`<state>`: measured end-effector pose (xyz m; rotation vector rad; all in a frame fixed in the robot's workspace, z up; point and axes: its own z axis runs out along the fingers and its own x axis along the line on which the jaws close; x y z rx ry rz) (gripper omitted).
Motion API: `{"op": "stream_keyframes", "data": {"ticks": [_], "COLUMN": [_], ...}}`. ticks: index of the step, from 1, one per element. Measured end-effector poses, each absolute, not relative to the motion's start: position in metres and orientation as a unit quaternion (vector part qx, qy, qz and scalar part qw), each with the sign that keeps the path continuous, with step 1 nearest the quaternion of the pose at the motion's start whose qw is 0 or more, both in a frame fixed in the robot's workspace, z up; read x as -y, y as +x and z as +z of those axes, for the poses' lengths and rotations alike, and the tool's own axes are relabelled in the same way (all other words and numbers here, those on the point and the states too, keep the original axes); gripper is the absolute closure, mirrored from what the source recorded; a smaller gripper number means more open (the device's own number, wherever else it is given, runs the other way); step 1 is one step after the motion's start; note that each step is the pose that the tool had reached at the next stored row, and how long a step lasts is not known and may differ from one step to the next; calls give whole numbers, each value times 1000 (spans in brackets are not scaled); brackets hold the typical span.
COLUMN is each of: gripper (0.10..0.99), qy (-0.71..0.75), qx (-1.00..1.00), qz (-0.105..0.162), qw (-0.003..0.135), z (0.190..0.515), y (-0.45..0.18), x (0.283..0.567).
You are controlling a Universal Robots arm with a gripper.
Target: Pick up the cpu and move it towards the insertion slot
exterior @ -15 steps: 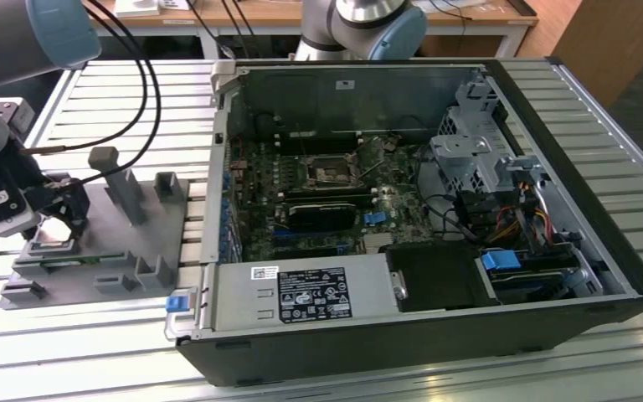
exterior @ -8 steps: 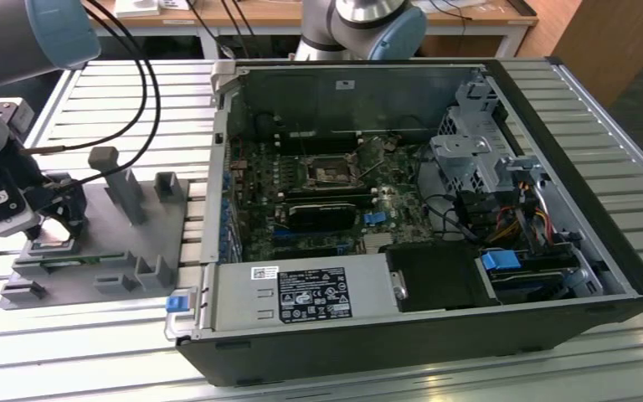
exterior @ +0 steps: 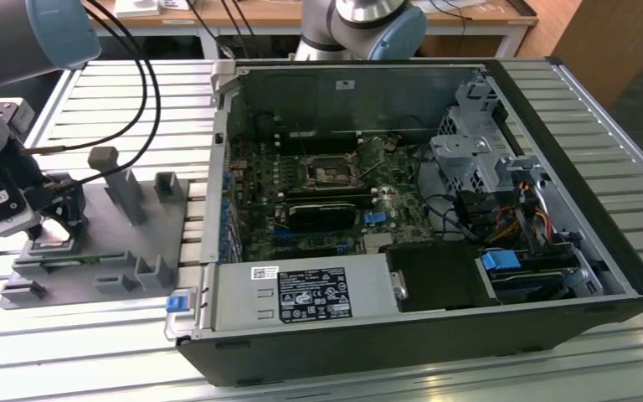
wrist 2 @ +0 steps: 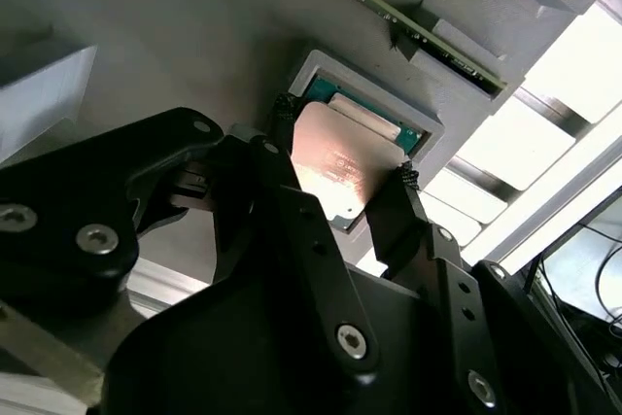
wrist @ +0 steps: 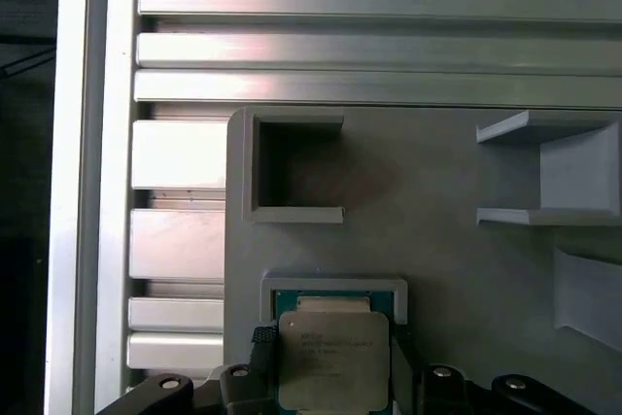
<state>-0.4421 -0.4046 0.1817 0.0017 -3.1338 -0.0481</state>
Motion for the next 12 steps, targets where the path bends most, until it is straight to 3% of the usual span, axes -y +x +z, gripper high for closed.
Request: {"op": "stream_keyframes", "data": {"ticks": [12], "gripper": [545], "qy": [1], "qx": [1000], "qz": [-15], "qw": [4], "z": [192], "y": [-442], "x": [405]}}
